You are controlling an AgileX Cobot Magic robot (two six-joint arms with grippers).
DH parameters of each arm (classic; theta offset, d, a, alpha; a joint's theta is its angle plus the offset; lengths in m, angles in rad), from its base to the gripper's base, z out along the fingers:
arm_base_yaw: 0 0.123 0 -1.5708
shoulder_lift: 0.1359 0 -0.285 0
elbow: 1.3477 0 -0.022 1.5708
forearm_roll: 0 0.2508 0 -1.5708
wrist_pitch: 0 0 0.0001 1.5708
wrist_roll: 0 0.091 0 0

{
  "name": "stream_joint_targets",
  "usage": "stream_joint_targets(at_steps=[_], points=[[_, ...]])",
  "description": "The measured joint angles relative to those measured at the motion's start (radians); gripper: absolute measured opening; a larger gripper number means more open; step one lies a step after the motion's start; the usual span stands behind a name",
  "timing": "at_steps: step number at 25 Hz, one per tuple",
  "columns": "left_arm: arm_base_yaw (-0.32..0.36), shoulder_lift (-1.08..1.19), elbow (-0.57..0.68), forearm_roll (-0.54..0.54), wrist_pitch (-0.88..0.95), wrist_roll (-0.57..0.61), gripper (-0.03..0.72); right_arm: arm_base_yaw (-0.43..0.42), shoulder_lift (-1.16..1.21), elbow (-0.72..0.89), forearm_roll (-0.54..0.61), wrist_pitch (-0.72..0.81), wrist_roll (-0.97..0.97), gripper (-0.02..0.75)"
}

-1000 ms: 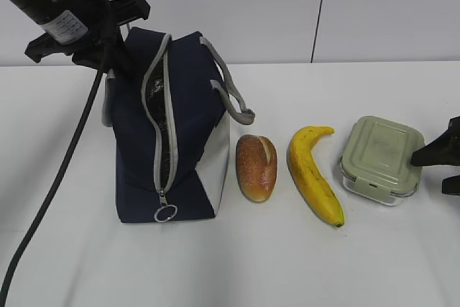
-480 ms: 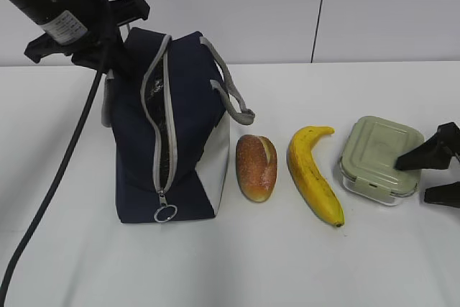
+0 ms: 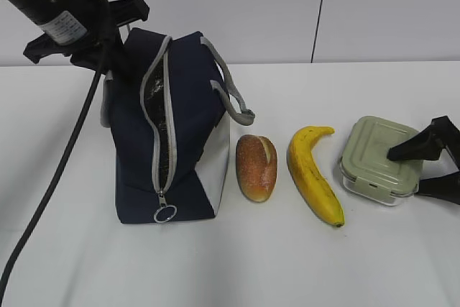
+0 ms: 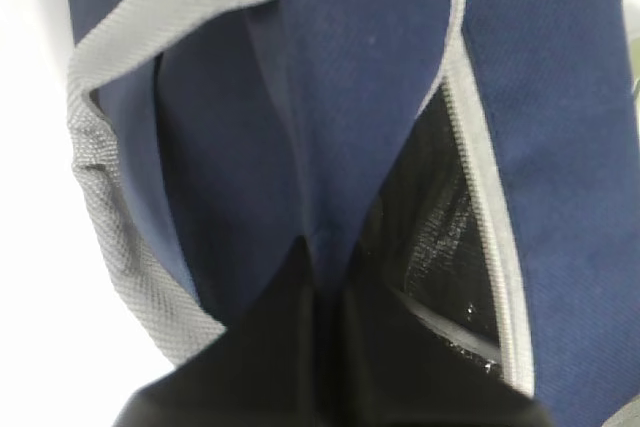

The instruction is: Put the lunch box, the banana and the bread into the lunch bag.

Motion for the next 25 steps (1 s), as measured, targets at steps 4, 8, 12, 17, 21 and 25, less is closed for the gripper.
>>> stream_joint_targets(at_steps=[4,8,12,17,21,25], points=[[0.0,0.0,0.0,0.001,0.0,0.0,0.003,-0.001,0.028,-0.001,0.039,0.028,-0.037,0.627],[0.0,0.0,0.0,0.002,0.0,0.0,0.003,-0.001,0.045,-0.002,0.07,0.044,-0.069,0.617],[0.0,0.0,0.0,0.002,0.0,0.0,0.003,-0.001,0.045,-0.002,0.084,0.049,-0.091,0.578],[0.0,0.0,0.0,0.002,0.0,0.0,0.003,-0.001,0.045,-0.002,0.093,0.066,-0.097,0.475],[0.0,0.0,0.0,0.003,0.0,0.0,0.003,-0.001,0.045,-0.002,0.101,0.081,-0.097,0.405],[0.0,0.0,0.0,0.003,0.0,0.0,0.003,-0.001,0.045,-0.002,0.102,0.087,-0.103,0.403]])
